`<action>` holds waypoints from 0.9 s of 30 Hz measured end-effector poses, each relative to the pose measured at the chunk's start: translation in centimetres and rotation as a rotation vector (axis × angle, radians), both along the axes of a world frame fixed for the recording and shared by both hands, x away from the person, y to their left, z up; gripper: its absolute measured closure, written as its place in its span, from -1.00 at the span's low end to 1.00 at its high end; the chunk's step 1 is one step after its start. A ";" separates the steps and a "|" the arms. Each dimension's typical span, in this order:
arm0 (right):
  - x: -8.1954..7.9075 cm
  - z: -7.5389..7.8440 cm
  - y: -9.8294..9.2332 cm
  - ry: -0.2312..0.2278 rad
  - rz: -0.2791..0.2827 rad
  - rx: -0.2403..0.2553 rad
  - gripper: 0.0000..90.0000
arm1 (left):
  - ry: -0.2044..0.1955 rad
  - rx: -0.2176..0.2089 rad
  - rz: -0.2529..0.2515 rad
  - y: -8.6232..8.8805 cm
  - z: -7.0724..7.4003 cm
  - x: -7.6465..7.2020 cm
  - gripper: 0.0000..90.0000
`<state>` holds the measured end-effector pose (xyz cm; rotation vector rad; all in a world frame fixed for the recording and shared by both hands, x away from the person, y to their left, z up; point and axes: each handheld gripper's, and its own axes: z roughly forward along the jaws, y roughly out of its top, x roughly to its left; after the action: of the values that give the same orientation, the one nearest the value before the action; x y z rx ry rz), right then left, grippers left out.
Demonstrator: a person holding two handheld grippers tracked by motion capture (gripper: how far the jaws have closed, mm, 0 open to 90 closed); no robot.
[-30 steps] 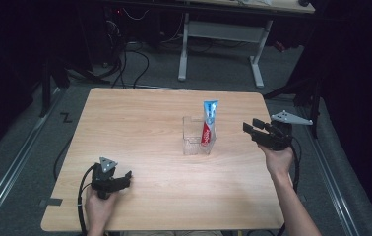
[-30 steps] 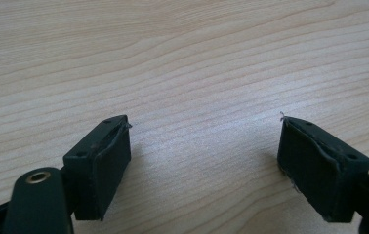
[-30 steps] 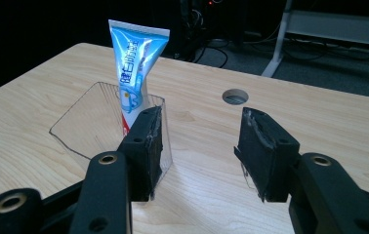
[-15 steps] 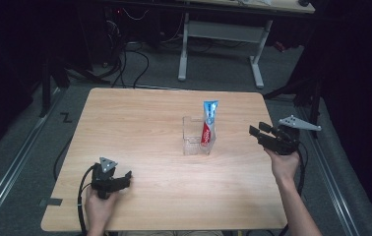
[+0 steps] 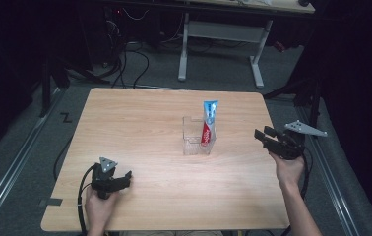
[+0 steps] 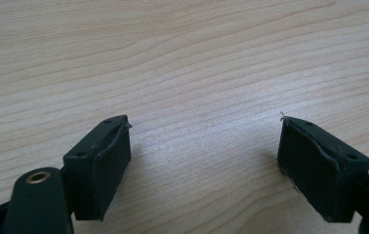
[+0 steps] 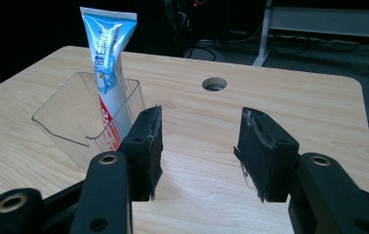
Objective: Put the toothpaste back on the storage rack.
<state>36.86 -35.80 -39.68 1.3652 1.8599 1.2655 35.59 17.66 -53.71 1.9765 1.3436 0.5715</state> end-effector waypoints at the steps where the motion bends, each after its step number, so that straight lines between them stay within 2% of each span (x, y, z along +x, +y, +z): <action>1: -0.1 -0.1 -0.1 0.000 -0.003 0.003 0.15 | 0.000 0.000 0.000 0.0 0.0 0.0 -0.55; 21: -1.2 -1.6 -1.6 0.009 -0.029 0.052 0.15 | 0.000 0.000 0.000 0.0 0.0 0.0 -0.55; 27: -1.4 -2.4 -1.7 0.024 -0.034 0.064 0.15 | 0.000 0.000 0.000 0.0 0.0 0.0 -0.55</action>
<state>35.48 -37.51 -42.09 1.4449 1.8192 1.3072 35.59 17.66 -53.70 1.9767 1.3436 0.5719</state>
